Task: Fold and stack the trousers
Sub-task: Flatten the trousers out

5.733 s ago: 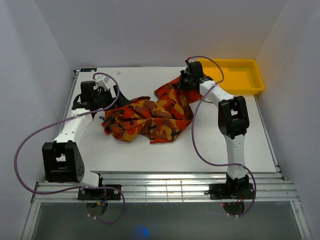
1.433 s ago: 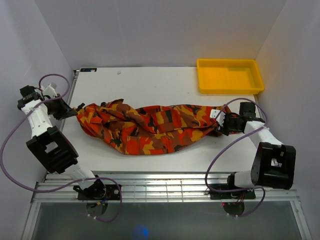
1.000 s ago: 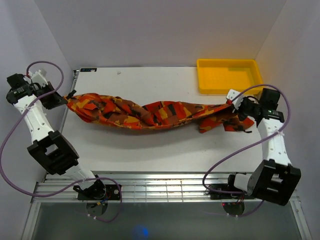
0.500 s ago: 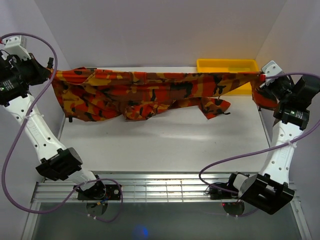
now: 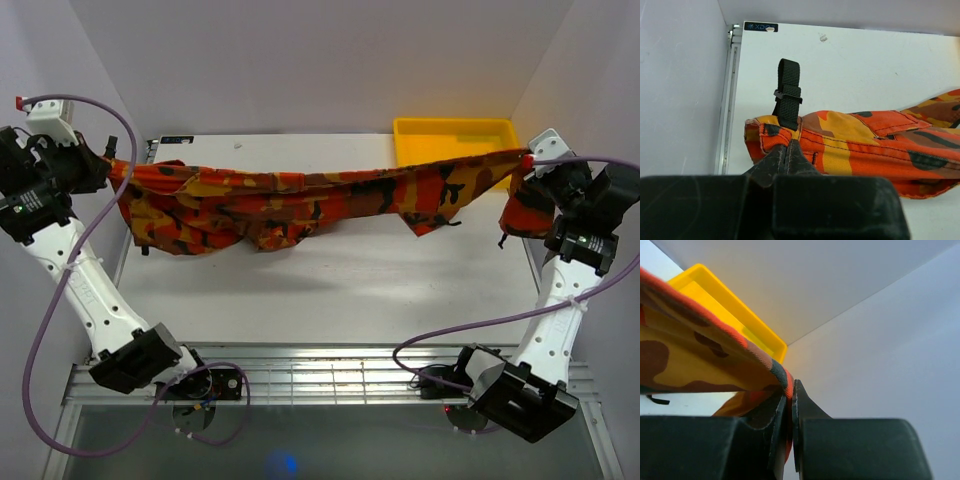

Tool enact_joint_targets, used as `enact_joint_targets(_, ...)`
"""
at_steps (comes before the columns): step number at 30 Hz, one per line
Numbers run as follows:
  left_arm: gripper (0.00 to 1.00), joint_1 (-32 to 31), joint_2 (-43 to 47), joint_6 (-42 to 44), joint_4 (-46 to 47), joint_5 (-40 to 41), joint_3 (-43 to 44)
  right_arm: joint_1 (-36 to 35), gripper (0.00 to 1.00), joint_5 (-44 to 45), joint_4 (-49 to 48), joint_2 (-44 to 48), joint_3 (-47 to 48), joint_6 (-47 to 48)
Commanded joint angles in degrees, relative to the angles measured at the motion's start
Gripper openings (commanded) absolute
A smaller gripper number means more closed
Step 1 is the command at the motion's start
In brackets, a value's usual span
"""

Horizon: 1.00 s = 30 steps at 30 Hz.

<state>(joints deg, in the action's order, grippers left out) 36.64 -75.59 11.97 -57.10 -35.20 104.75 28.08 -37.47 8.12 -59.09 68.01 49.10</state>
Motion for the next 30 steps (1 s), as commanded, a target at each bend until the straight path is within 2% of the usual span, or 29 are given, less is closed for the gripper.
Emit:
enact_joint_targets(1, 0.00, 1.3, -3.7, 3.1, -1.1, -1.2, 5.8, 1.5, 0.08, 7.8, -5.8, -2.4, 1.1, 1.1)
enact_joint_targets(8, 0.00, 1.2, -20.8, 6.6, -19.6, -14.3, 22.7, 1.7, 0.08, 12.2, -1.7, -13.8, 9.3, 1.8)
enact_joint_targets(10, 0.00, 1.2, -22.8, 7.2, -23.2, -17.2, 23.3, 1.9, 0.08, 9.9, -1.4, -14.6, 9.2, 3.0)
enact_joint_targets(17, 0.00, 1.3, -23.7, 6.1, -23.2, -19.3, 18.7, 1.4, 0.08, 7.6, -0.2, -14.7, 6.6, 3.5)
enact_joint_targets(21, 0.00, 1.2, -17.1, 13.3, -22.8, -17.0, 7.9, 3.3, 0.08, 4.1, -0.5, -7.7, -0.1, 7.7)
enact_joint_targets(25, 0.00, 3.4, -2.4, 16.8, -17.5, -13.5, -3.4, 8.1, 0.08, -2.9, -0.4, 2.6, -7.3, 11.0)
enact_joint_targets(28, 0.00, 3.6, 5.1, 15.3, -13.1, -9.9, -8.1, 9.7, 0.08, -6.7, -0.1, 10.3, -12.5, 13.9)
enact_joint_targets(30, 0.00, 3.6, 6.4, 12.0, -11.0, -8.3, -8.3, 9.8, 0.08, -8.5, 1.2, 13.5, -14.6, 17.2)
